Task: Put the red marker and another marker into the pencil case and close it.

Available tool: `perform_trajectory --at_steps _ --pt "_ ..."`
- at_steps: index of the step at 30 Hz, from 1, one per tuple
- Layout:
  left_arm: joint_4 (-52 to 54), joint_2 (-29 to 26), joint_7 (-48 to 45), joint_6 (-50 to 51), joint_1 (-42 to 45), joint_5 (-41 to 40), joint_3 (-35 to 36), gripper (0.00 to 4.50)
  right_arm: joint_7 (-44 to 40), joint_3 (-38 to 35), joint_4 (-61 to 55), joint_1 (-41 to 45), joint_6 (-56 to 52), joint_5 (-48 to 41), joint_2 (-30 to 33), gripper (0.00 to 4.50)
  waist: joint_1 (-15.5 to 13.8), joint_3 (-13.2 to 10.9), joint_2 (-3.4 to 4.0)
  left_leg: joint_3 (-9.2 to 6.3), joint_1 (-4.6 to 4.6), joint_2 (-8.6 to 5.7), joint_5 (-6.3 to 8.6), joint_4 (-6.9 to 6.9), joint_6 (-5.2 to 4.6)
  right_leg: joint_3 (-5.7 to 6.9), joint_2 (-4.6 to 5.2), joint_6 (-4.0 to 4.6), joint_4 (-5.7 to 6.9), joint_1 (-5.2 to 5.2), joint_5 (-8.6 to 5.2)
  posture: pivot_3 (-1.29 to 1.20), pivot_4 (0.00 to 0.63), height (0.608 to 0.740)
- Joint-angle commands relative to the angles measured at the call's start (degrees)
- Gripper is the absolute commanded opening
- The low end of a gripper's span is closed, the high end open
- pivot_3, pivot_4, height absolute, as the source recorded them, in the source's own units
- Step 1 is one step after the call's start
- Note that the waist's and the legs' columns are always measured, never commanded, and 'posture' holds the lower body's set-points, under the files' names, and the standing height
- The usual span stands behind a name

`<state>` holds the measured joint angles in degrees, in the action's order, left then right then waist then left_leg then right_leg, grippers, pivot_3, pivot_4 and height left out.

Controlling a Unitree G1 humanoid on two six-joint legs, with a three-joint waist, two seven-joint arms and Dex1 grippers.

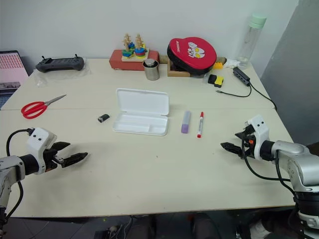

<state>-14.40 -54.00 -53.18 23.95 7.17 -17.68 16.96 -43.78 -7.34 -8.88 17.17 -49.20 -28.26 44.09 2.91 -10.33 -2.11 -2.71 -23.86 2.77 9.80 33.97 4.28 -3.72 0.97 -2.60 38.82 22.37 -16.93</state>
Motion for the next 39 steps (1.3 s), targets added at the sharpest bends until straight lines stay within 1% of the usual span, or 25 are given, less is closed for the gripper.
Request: perform_trajectory --at_steps 1,7,18,24,30,32,33,37,39 --pt "0.5 -1.5 0.3 -0.9 0.0 0.3 2.0 4.50 -1.0 -0.6 -0.7 0.4 1.0 -0.1 0.9 4.48 0.0 0.0 0.00 0.00 0.00 0.00 0.00 0.00 0.00 0.00 0.00 0.00 0.00 0.00 0.00 0.00 0.150 0.740" --pt "0.6 -1.2 0.3 -0.3 0.2 0.6 1.3 4.50 -2.4 -0.2 -1.1 -0.2 0.8 -0.2 1.3 4.48 0.0 0.0 0.00 0.00 0.00 0.00 0.00 0.00 0.00 0.02 0.00 -0.20 0.00 0.00 0.11 0.00 0.150 0.740" --pt "0.7 0.3 0.0 -1.1 0.4 1.5 -0.9 4.50 -2.7 -0.1 -0.6 0.3 1.5 0.3 1.0 4.48 0.0 0.0 0.00 0.00 0.00 0.00 0.00 0.00 0.00 0.01 0.00 -0.22 0.00 0.00 0.12 0.00 0.150 0.740" --pt "-0.8 0.0 -0.3 -2.4 2.2 2.1 -2.0 4.50 -2.7 -1.1 -3.2 -2.4 1.2 -0.8 0.9 4.48 -0.1 0.0 0.00 -0.01 -0.01 0.00 0.00 0.00 0.00 0.03 0.00 -0.22 0.00 0.00 0.12 0.00 0.150 0.740" --pt "-2.3 0.1 -2.0 -3.3 4.3 2.4 -3.2 4.50 -2.2 -1.8 -4.5 -3.3 1.5 -1.5 0.1 4.48 -0.1 0.0 0.00 0.00 0.00 -0.01 0.00 0.02 0.00 0.00 -0.01 -0.26 0.02 -0.01 0.15 0.00 0.150 0.740" --pt "-3.0 1.2 -1.6 -5.5 6.5 2.6 -3.6 4.50 -3.3 -2.1 -5.5 -3.5 2.7 -2.1 -0.1 4.48 -0.1 0.0 0.00 -0.01 0.00 -0.01 0.00 0.02 0.00 0.02 -0.01 -0.26 0.03 -0.01 0.15 0.00 0.150 0.740" --pt "-2.9 1.8 -2.2 -6.7 8.1 2.9 -4.9 4.50 -4.1 -2.4 -6.4 -3.2 3.7 -2.9 -0.5 4.48 -0.2 0.0 0.00 -0.01 0.01 -0.01 0.00 0.02 0.00 0.03 -0.01 -0.26 0.04 -0.01 0.15 0.00 0.150 0.740" --pt "-3.4 3.0 -8.2 -9.9 13.9 4.5 -11.3 4.50 -7.1 -1.8 -11.0 -0.4 4.1 -7.6 -1.5 4.48 -0.8 0.0 0.00 -0.01 0.00 -0.02 0.00 0.07 0.00 0.01 -0.02 -0.33 0.04 -0.04 0.19 0.00 0.150 0.740" --pt "-5.6 4.4 -11.8 -11.8 19.1 5.5 -15.1 4.50 -8.3 -0.7 -13.6 1.9 3.8 -10.0 -2.4 4.48 -1.0 0.0 0.00 -0.01 -0.01 -0.04 0.00 0.10 0.00 0.00 -0.02 -0.36 0.03 -0.04 0.21 0.00 0.150 0.740"
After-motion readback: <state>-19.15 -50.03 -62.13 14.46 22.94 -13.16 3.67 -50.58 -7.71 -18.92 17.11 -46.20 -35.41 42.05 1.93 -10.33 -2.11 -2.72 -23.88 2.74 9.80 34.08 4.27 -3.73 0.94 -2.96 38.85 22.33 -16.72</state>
